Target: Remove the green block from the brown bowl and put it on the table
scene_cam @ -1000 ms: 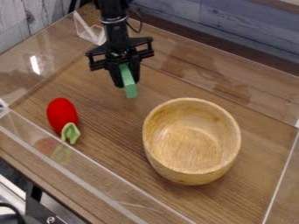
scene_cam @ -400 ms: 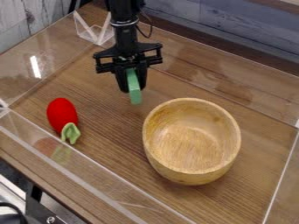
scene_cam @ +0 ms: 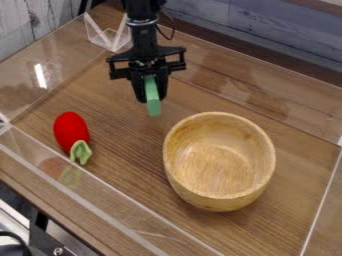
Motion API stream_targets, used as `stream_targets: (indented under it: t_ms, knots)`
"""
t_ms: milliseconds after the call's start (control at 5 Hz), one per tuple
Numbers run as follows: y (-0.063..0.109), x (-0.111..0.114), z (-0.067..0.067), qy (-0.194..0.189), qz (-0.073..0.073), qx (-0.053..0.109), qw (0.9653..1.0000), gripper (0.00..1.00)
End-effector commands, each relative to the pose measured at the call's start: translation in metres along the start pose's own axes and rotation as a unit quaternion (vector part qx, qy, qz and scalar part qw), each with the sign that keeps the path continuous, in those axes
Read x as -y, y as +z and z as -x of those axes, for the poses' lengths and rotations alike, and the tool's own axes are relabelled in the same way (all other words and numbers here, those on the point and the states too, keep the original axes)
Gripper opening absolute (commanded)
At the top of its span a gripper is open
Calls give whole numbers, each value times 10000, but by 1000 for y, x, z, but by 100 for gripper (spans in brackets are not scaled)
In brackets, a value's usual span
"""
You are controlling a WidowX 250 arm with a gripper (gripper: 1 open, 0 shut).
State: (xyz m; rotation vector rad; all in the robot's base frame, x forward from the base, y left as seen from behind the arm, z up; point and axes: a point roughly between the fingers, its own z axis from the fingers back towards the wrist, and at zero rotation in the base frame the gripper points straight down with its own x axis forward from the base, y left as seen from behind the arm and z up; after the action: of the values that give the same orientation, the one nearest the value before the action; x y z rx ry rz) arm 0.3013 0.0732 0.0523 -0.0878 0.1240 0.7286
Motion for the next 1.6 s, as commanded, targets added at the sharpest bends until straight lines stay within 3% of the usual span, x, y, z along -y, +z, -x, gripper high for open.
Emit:
stream_targets:
  t_ms: [0,1400]
  knots:
    - [20,2,-9,-77,131,265,9995,0]
    - [14,-6,-17,-488,69,84,9987,0]
